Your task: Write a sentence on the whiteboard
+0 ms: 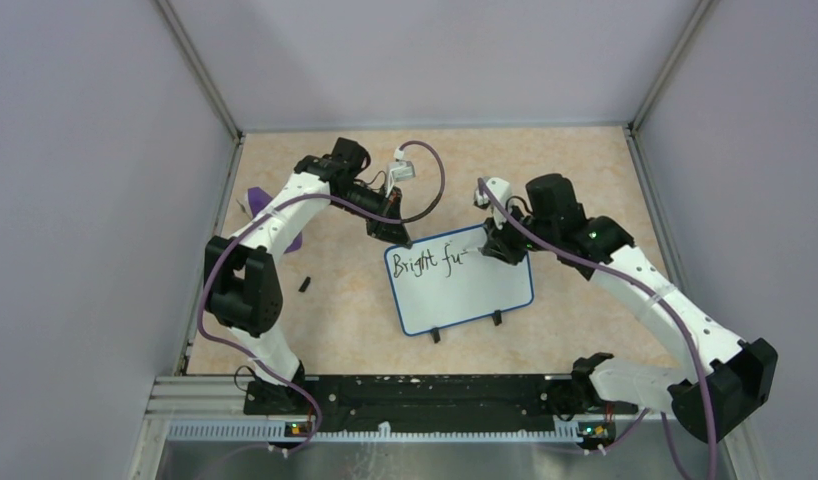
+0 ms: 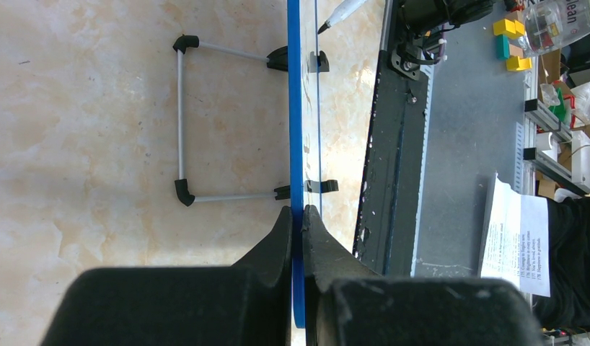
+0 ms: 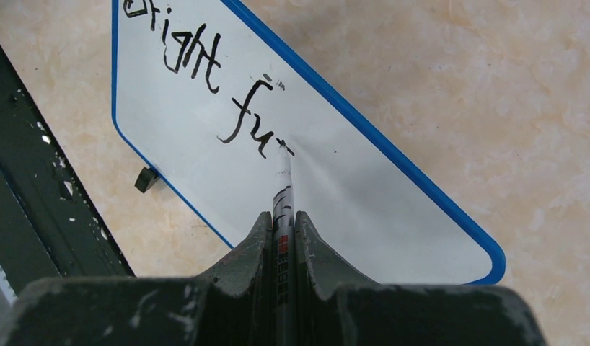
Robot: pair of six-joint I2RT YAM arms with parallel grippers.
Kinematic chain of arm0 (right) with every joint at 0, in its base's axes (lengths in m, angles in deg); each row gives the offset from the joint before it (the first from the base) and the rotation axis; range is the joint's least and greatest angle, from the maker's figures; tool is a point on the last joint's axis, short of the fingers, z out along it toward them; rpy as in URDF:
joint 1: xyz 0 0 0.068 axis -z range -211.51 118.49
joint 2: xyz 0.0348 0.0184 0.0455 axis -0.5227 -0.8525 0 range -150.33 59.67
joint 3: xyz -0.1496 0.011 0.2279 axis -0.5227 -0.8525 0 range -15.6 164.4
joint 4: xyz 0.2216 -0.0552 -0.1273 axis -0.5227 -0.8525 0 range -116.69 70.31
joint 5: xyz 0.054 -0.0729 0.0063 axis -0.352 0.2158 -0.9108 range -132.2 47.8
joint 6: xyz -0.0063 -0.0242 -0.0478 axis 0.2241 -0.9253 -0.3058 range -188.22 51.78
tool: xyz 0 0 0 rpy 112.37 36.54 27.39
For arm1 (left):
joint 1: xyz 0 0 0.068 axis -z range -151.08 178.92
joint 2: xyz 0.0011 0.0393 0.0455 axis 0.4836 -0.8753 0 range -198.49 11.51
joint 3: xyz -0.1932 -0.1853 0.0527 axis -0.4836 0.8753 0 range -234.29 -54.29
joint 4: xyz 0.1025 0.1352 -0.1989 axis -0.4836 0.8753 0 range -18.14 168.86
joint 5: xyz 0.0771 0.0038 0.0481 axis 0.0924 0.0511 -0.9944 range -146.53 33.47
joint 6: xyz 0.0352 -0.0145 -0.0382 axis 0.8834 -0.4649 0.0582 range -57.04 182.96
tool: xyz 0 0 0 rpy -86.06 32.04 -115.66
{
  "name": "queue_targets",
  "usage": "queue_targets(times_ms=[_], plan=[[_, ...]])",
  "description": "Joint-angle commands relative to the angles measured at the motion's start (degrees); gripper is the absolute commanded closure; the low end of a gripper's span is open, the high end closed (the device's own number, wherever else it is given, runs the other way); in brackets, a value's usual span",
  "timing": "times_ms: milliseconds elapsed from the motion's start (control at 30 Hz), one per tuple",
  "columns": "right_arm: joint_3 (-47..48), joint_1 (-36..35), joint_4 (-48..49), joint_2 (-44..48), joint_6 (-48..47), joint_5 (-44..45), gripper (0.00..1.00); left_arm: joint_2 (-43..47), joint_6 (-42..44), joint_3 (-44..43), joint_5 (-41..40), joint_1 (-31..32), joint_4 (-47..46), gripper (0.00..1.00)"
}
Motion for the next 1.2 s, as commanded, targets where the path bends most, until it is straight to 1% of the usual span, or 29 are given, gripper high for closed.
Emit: queue_targets(times_ms=[0,167,200,233,267,600,1000,1167], plan=[[2.8,0.4,2.5,-0.5,0.3,0.3,1.0,2.3,0.4,0.7,0.7,0.3,-0.2,1.0],[2.0,0.4,3.7,-0.9,0.6,1.3,1.0,2.2,0.4,0.7,0.7,0.3,-0.2,1.0],[1.8,0.4,3.8,-0.8,0.7,1.4,1.0,2.2,0.4,0.7,0.6,0.4,-10.7,1.0],[1.6,0.4,3.8,-0.9,0.7,1.4,1.0,2.2,0.4,0.8,0.6,0.3,-1.5,1.0],[1.4,0.4,3.7,-0.9,0.6,1.3,1.0,2.2,0.4,0.8,0.6,0.4,-0.4,1.0],[-2.4,0.4,2.7,0.5,0.5,0.4,1.0,2.1,0.5,0.8,0.6,0.4,-0.3,1.0],[-4.2,0.3,1.2,1.6,-0.5,-0.6,1.0,2.0,0.5,0.8,0.4,0.3,-0.2,1.0],[-3.6,0.3,0.6,1.9,-1.2,1.0,1.0,1.7,0.6,0.6,0.6,0.3,-0.2,1.0]])
